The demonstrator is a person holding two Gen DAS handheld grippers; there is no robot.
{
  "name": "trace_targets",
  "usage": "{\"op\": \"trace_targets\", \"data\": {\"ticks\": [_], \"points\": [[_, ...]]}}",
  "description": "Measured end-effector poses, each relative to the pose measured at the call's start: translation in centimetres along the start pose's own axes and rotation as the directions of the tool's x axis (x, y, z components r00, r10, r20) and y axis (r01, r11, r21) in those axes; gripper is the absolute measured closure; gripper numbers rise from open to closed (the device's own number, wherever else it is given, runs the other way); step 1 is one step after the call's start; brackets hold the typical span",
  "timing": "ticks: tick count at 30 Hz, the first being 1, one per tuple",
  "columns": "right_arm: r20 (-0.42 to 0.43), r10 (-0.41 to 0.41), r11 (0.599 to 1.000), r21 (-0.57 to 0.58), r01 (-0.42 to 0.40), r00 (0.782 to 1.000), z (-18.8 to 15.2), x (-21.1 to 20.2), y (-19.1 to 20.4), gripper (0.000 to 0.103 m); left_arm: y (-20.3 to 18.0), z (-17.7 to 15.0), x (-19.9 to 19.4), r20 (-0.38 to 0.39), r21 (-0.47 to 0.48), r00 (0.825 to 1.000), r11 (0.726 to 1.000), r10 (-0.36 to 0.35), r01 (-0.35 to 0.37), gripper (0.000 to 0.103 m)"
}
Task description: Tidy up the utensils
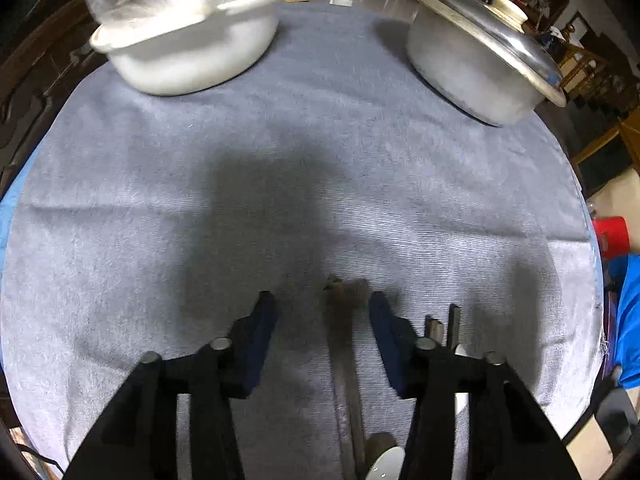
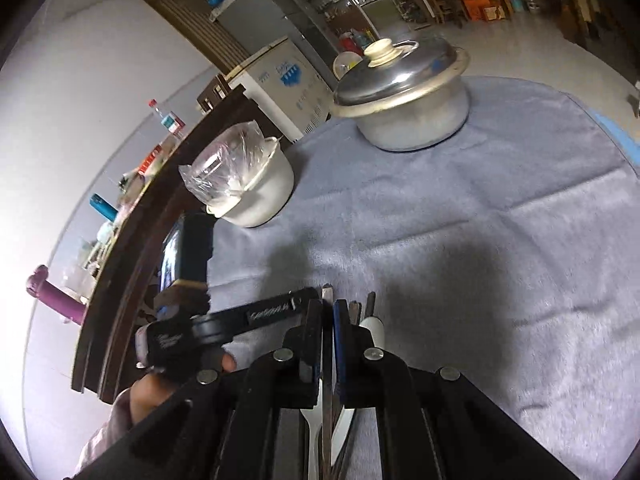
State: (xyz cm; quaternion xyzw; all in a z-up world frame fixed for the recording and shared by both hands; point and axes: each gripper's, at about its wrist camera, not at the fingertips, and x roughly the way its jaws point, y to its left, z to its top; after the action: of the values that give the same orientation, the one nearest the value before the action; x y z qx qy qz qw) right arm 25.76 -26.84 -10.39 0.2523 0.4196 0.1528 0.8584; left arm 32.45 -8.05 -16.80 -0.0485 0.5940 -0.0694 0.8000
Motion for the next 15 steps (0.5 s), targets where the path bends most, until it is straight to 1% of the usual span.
{"op": "trace_targets", "data": {"ticks": [1,2,4,8,13,15], "points": [[0.002,0.007,1.0,0.007,-0.007,1.0,-0.2,-0.1,-0.3,0.097,-0.3,0.1,0.0,0.001,0.011,1.0,1.0,0.012,-0.012,0.065],[0.004,0.012,1.0,0.011,-0.012,1.0,-0.3,-0.1,-0.5,0.097,-0.5,0.1,0.1,-0.003,0.024,1.0,1.0,0.021,-0.021,0.074],[0.014,0.023,1.0,0.015,-0.023,1.0,-0.7,-0.8,-1.0,0.097,-0.6,0.2,0.2,-0.003,0.044,0.999,0.999,0.032,-0.032,0.09],[0.029,0.041,0.999,0.022,-0.042,0.999,-1.4,-2.0,-1.5,0.097,0.3,-0.1,-0.2,-0.013,0.028,1.0,0.999,-0.026,0.026,0.091],[0.049,0.059,0.998,0.028,-0.061,0.997,-2.2,-3.1,-1.5,0.097,1.1,-1.5,-3.2,0.046,0.05,0.995,0.995,-0.093,0.091,0.092],[0.07,0.065,0.997,0.023,-0.067,0.995,-2.6,-3.7,-1.1,0.097,1.6,-2.1,-4.8,0.07,0.058,0.988,0.989,-0.137,0.133,0.092]]}}
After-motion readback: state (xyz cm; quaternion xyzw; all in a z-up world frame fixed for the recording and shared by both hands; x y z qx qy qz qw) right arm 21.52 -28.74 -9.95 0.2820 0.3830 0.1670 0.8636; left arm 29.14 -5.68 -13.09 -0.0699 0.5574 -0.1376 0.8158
